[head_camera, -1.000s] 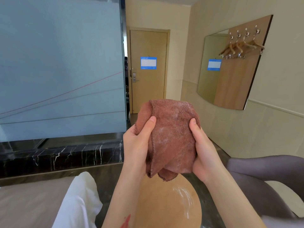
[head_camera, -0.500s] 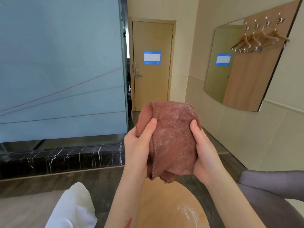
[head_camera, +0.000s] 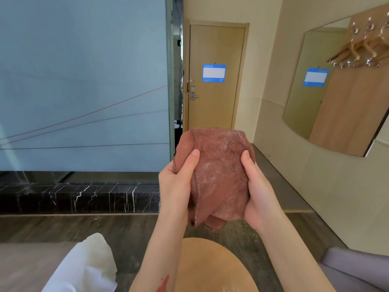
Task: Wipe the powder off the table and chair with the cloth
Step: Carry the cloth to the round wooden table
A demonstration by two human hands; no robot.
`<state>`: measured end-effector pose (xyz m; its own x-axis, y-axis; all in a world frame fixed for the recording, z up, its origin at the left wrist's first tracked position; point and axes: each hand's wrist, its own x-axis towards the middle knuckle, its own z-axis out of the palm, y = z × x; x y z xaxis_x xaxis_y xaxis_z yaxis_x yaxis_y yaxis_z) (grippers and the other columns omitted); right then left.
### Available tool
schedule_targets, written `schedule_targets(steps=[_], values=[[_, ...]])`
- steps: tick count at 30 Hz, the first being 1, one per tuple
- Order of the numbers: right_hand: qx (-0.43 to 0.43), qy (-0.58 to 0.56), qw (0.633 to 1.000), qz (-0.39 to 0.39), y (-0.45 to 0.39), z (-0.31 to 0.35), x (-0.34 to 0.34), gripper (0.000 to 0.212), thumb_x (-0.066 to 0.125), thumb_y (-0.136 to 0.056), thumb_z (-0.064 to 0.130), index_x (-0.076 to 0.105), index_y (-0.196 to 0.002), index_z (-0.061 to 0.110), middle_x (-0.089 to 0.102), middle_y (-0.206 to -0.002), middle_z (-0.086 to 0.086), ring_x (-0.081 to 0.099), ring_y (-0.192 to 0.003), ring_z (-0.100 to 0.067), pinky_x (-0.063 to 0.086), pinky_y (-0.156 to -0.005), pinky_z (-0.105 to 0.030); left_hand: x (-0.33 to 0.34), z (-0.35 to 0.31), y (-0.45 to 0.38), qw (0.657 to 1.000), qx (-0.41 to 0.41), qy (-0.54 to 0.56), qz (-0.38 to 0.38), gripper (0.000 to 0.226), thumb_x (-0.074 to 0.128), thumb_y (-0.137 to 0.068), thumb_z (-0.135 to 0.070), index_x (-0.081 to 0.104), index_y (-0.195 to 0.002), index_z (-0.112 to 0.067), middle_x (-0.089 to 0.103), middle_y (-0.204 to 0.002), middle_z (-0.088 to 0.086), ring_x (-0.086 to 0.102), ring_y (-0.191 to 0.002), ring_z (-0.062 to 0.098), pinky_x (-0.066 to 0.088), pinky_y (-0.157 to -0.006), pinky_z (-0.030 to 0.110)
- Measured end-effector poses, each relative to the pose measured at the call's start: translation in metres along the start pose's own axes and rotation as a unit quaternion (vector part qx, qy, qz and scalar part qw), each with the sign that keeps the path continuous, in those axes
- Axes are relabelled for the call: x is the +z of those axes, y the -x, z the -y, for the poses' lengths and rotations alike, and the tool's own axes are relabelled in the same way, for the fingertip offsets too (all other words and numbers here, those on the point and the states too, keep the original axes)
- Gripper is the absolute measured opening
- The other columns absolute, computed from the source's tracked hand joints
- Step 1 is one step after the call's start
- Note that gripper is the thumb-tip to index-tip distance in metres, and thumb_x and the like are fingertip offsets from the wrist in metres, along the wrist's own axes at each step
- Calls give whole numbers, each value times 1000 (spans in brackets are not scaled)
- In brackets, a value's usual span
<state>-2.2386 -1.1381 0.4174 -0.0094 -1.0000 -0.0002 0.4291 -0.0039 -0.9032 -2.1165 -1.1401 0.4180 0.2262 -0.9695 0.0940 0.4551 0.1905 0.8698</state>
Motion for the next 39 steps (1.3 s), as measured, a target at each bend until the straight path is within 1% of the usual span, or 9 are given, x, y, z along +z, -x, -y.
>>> schedule_targets(steps=[3, 9, 19, 24, 27, 30, 33, 37, 39], values=[[12, -7, 1000, -7, -14, -3, -1, 39, 49, -87, 49, 51, -123, 34, 63, -119, 1, 61, -106, -22, 50, -91, -46, 3, 1, -11, 1000, -2, -4, -6, 6, 68, -80, -26, 68, -77, -20, 73, -75, -2, 69, -76, 17, 56, -69, 31], [13, -24, 1000, -12, -31, -16, 2, 15, 49, -86, 50, 56, -96, 41, 64, -112, 3, 61, -104, -22, 50, -92, -47, -7, 6, -27, 1000, -5, -22, -2, 10, 69, -79, -26, 69, -72, -19, 73, -65, -4, 70, -71, 16, 55, -65, 29], [65, -28, 997, -37, -44, -71, -12, 14, 48, -87, 50, 54, -94, 39, 62, -108, 5, 61, -102, -20, 52, -88, -46, -40, 47, -39, 997, -53, -57, -25, 10, 70, -79, -27, 65, -74, -20, 69, -76, -2, 67, -73, 13, 54, -62, 25], [131, -22, 988, -81, -43, -131, -37, 20, 49, -86, 52, 55, -100, 39, 62, -114, 4, 61, -105, -22, 52, -87, -47, -74, 106, -37, 989, -110, -91, -42, 8, 70, -78, -27, 68, -75, -21, 71, -80, 0, 69, -79, 17, 56, -70, 31], [181, -17, 978, -103, -38, -176, -58, 37, 47, -87, 52, 52, -120, 36, 61, -117, 5, 61, -106, -21, 54, -84, -44, -103, 151, -31, 981, -143, -122, -56, 10, 70, -78, -33, 69, -72, -25, 72, -67, -10, 69, -68, 7, 54, -62, 24], [220, -24, 967, -126, -31, -223, -80, 23, 46, -88, 50, 57, -101, 35, 65, -105, 7, 64, -97, -17, 57, -75, -39, -134, 199, -20, 966, -158, -200, -36, 14, 63, -79, -48, 70, -69, -41, 71, -69, -24, 68, -71, -5, 53, -69, 22], [249, -24, 956, -153, -21, -273, -105, 15, 47, -88, 49, 58, -90, 39, 67, -103, 7, 65, -98, -18, 56, -81, -43, -159, 247, -8, 949, -226, -205, -73, 14, 68, -76, -45, 71, -66, -35, 73, -71, -14, 70, -77, 8, 56, -79, 38], [318, -25, 925, -208, -14, -348, -143, 27, 52, -79, 56, 58, -100, 39, 65, -114, 3, 64, -102, -22, 55, -84, -46, -194, 318, 5, 930, -290, -208, -82, 14, 67, -79, -38, 67, -68, -29, 69, -58, -22, 66, -59, -4, 52, -58, 20], [339, -19, 915, -217, -10, -379, -160, 41, 53, -75, 58, 57, -110, 36, 65, -115, 3, 65, -101, -21, 57, -78, -43, -208, 346, 10, 921, -315, -210, -87, 13, 68, -77, -39, 66, -71, -28, 70, -61, -19, 67, -61, -2, 53, -58, 22]])
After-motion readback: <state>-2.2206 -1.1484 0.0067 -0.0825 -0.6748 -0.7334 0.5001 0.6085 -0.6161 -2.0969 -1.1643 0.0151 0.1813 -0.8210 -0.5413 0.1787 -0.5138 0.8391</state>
